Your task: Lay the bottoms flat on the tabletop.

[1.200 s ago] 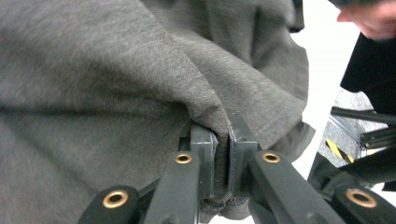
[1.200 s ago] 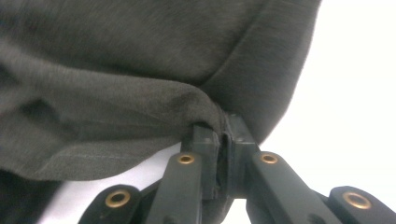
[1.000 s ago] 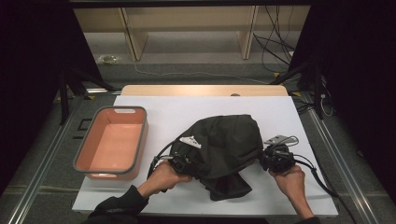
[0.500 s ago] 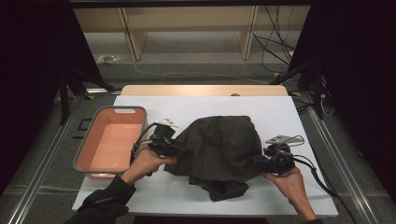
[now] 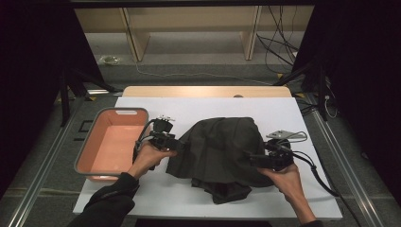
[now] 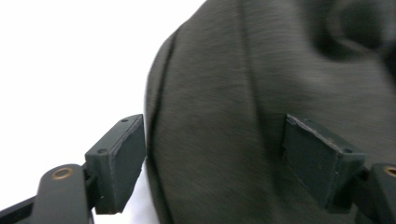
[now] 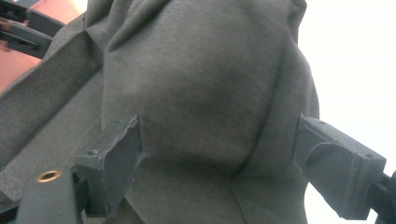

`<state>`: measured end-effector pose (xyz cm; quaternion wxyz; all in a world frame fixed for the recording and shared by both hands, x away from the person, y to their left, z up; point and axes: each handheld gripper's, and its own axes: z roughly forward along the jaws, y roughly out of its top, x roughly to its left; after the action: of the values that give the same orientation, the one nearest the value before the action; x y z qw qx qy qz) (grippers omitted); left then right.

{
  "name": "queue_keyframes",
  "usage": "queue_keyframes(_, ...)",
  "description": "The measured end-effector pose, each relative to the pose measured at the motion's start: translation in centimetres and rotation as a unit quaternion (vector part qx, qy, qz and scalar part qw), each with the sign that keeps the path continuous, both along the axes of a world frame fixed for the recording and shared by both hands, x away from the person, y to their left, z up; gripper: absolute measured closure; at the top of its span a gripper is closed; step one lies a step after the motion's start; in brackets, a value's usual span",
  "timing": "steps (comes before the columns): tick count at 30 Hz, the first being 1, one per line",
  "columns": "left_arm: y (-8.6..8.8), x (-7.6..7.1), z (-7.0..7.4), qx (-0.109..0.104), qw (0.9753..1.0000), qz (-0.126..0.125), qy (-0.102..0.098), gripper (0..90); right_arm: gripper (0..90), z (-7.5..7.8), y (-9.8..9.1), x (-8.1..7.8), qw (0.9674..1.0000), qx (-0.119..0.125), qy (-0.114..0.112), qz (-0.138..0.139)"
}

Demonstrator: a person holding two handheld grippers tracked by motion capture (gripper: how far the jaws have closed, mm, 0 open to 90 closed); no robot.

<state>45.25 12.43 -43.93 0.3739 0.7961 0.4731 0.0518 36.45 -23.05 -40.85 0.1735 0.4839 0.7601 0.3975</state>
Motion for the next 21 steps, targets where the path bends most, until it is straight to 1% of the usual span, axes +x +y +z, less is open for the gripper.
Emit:
queue_keyframes(2,0.0,0.7,-0.7,-0.011,0.9998,0.011,0.016,19.3,16.9,-0.1,0.5,0.2,1.0000,-0.001,0.002,0.005)
queue_keyframes(4,-0.4,1.0,-1.3,-0.007,0.9998,0.007,0.015,18.3,16.5,-0.4,1.0,0.4,0.9999,-0.008,0.009,0.007)
queue_keyframes(5,-0.5,1.1,-1.6,-0.005,0.9998,0.005,0.018,18.1,16.4,-0.6,1.2,0.5,0.9999,-0.008,0.013,0.008)
queue_keyframes(7,-0.6,1.1,-2.1,-0.015,0.9994,0.001,0.032,19.4,16.3,-1.0,1.4,0.8,0.9997,-0.015,0.018,0.008)
queue_keyframes(8,-0.7,1.1,-2.4,-0.022,0.9990,-0.005,0.039,22.5,16.4,-1.1,1.5,1.0,0.9996,-0.018,0.020,0.008)
queue_keyframes(9,-0.7,1.1,-2.6,-0.030,0.9986,-0.012,0.043,28.5,16.8,-1.3,1.6,1.1,0.9995,-0.019,0.024,0.008)
queue_keyframes(10,-0.8,1.0,-2.7,-0.027,0.9986,-0.015,0.043,35.5,17.9,-1.5,1.8,1.2,0.9993,-0.022,0.028,0.008)
queue_keyframes(11,-0.9,0.9,-2.8,-0.015,0.9989,-0.018,0.041,43.3,20.1,-1.6,1.9,1.4,0.9991,-0.025,0.034,0.008)
queue_keyframes(12,-0.9,0.8,-2.8,-0.016,0.9986,-0.026,0.043,54.6,22.1,-1.9,2.0,1.5,0.9987,-0.026,0.042,0.007)
queue_keyframes(13,-0.8,0.8,-2.7,-0.034,0.9977,-0.029,0.052,63.8,26.3,-2.1,2.2,1.7,0.9983,-0.030,0.049,0.009)
queue_keyframes(14,-0.6,0.8,-2.5,-0.043,0.9971,-0.031,0.054,71.1,30.0,-2.3,2.3,1.8,0.9980,-0.032,0.053,0.013)
queue_keyframes(15,-0.6,0.7,-2.3,-0.041,0.9974,-0.030,0.051,79.2,36.1,-2.6,2.5,1.9,0.9975,-0.038,0.057,0.016)
queue_keyframes(16,-0.5,0.6,-2.0,-0.040,0.9975,-0.031,0.049,82.9,40.0,-2.8,2.6,2.0,0.9971,-0.042,0.059,0.021)
queue_keyframes(18,-0.4,0.4,-1.4,-0.050,0.9970,-0.036,0.046,84.9,53.4,-3.3,2.9,2.1,0.9964,-0.050,0.065,0.021)
queue_keyframes(19,-0.4,0.3,-1.1,-0.056,0.9969,-0.035,0.043,85.3,60.2,-3.4,3.0,2.2,0.9961,-0.050,0.069,0.023)
queue_keyframes(21,-0.3,0.0,-0.4,-0.067,0.9962,-0.040,0.038,85.7,69.1,-3.6,3.2,2.3,0.9959,-0.045,0.075,0.023)
